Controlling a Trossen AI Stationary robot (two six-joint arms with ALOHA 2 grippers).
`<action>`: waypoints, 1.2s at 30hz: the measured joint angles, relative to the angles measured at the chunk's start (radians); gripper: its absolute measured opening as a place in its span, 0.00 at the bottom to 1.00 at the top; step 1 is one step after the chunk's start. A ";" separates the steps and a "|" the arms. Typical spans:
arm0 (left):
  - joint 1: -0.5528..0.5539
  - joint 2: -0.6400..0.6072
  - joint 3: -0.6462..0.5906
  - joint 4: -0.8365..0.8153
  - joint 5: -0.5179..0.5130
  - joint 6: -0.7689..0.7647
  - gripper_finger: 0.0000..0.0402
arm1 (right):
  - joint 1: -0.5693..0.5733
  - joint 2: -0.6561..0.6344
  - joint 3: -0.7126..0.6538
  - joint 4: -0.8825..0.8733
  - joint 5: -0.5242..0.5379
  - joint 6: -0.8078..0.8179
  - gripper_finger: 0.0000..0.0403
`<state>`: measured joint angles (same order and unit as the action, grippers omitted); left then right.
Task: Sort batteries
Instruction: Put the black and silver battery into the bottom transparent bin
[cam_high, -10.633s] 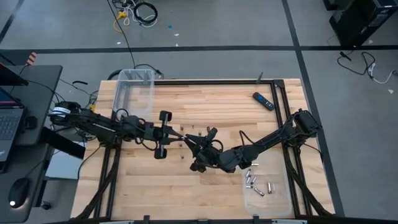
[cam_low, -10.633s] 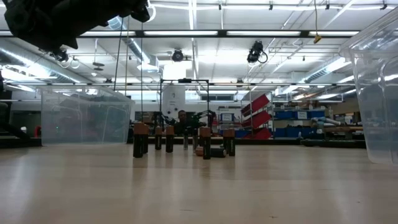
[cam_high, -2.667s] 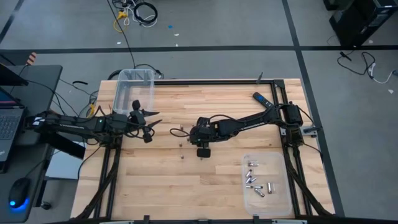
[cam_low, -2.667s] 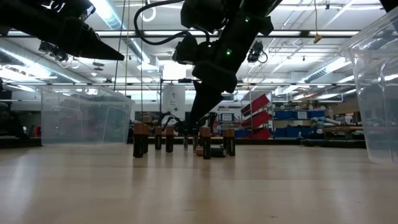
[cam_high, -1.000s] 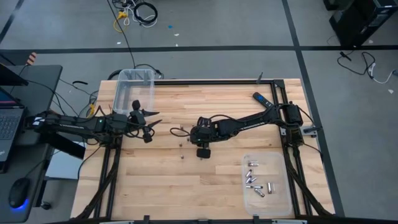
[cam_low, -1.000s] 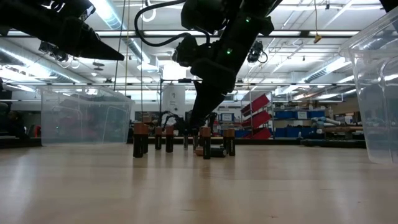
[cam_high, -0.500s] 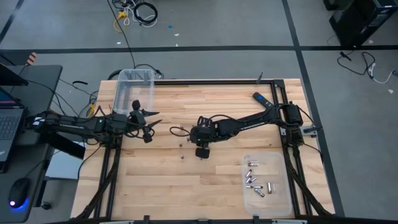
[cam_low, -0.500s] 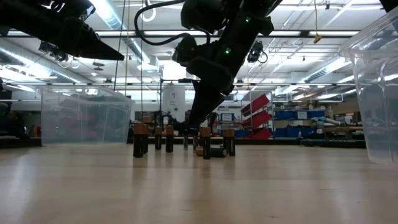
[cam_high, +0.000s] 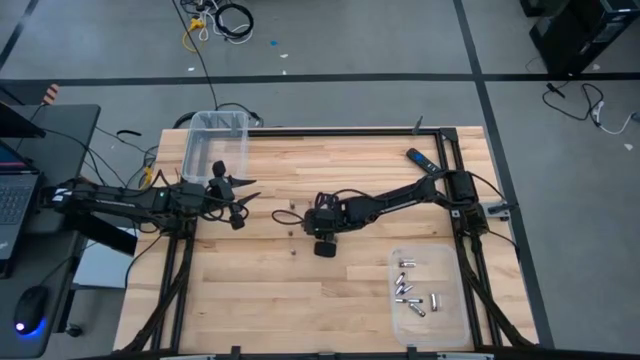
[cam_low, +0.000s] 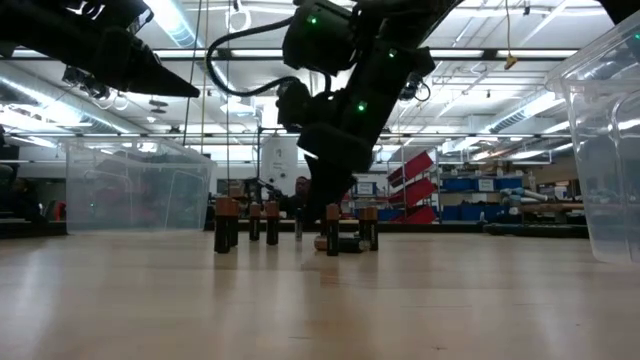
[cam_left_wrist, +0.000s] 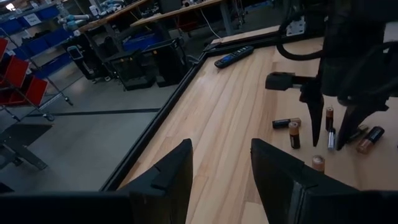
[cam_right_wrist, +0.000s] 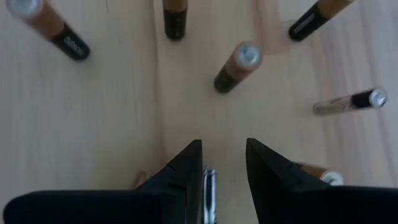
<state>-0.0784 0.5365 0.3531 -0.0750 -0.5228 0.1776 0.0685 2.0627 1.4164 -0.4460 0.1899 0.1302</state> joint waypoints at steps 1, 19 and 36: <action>0.000 0.000 0.000 0.001 0.000 0.000 0.40 | 0.000 -0.001 0.001 0.002 0.000 0.000 0.27; 0.000 0.000 0.000 -0.007 0.000 0.002 0.40 | 0.010 -0.022 0.003 -0.144 -0.071 -0.021 0.26; 0.000 0.001 0.000 -0.007 0.000 0.004 0.40 | 0.010 -0.018 -0.032 -0.065 -0.056 -0.036 0.25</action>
<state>-0.0784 0.5373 0.3531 -0.0822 -0.5227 0.1814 0.0780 2.0448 1.3840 -0.5112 0.1341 0.0944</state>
